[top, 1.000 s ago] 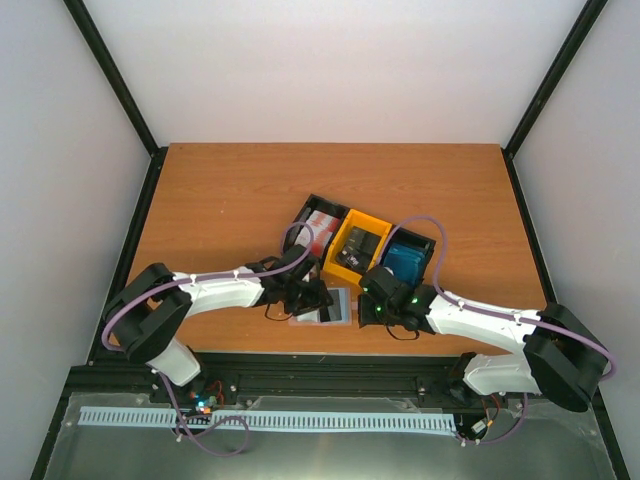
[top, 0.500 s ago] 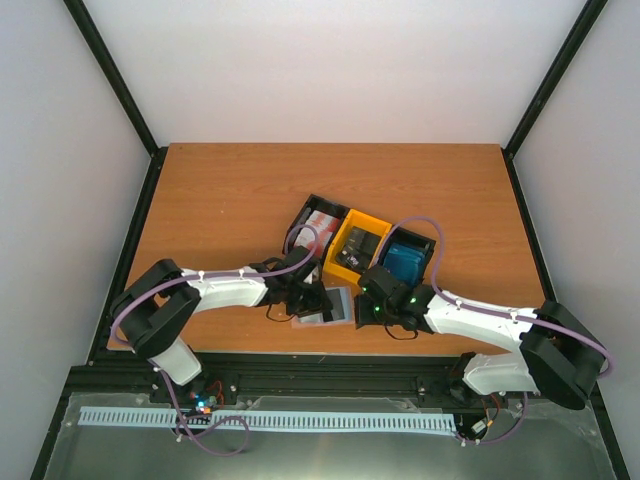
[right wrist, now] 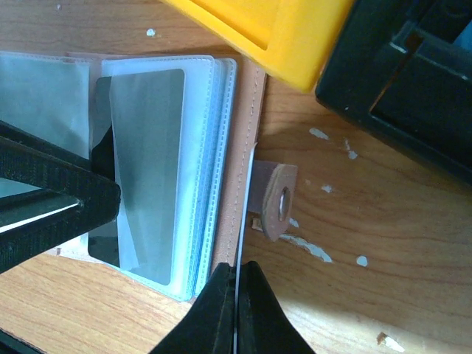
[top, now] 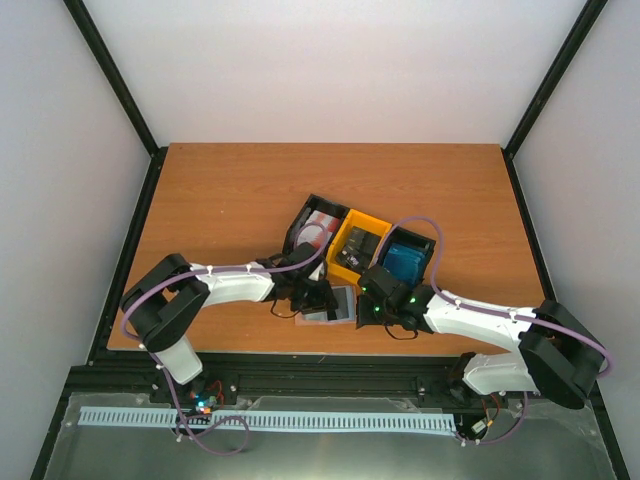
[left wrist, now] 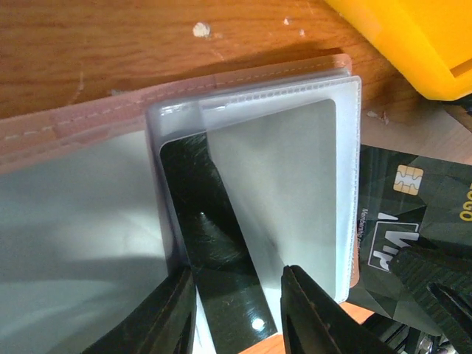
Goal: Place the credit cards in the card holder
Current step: Insert the credit card into the card holder.
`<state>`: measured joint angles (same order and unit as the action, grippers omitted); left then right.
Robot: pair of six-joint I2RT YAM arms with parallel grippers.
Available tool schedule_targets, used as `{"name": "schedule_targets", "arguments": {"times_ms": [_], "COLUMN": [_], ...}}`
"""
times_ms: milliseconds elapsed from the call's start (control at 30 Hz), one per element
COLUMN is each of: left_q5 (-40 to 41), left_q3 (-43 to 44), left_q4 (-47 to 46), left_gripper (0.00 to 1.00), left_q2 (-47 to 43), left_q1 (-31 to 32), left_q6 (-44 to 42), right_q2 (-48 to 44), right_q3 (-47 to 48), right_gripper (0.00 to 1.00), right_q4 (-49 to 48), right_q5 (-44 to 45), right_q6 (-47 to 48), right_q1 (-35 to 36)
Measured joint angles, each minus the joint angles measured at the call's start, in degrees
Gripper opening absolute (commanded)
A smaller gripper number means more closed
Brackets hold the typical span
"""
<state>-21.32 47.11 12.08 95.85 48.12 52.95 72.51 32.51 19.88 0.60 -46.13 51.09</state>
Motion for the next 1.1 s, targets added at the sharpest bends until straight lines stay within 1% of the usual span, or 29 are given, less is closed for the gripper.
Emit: {"name": "schedule_targets", "arguments": {"times_ms": [267,533,767,833,967,1100], "left_q5": [-0.37,-0.68,3.58,5.03,7.15,9.40], "left_q3": [0.68,1.05,1.05,1.05,0.57,-0.37], "left_q4": [0.37,-1.57,-0.09,1.25,3.41,4.50], "left_gripper": [0.38,0.39,0.51,0.54,0.55,0.51], "left_q2": [0.31,0.63,-0.28,-1.31,-5.09,-9.11], "left_q1": [0.00,0.07,0.57,0.70,0.72,0.74], "left_q6": [-3.48,-5.97,-4.52,-3.98,-2.86,-1.84], "right_q2": [1.09,2.73,2.38,1.53,-1.88,-7.37], "right_q3": [0.90,2.38,2.54,2.71,2.75,2.69], "right_gripper": [0.03,0.03,0.03,0.03,0.03,0.03], "right_q4": [0.24,0.42,1.62,3.04,6.78,7.61], "right_q5": [0.09,-0.02,1.38,2.34,4.04,4.09], "right_q6": [1.44,2.84,2.84,2.86,3.69,4.79], "right_q1": [-0.04,-0.07,-0.04,-0.04,-0.02,0.00]}}
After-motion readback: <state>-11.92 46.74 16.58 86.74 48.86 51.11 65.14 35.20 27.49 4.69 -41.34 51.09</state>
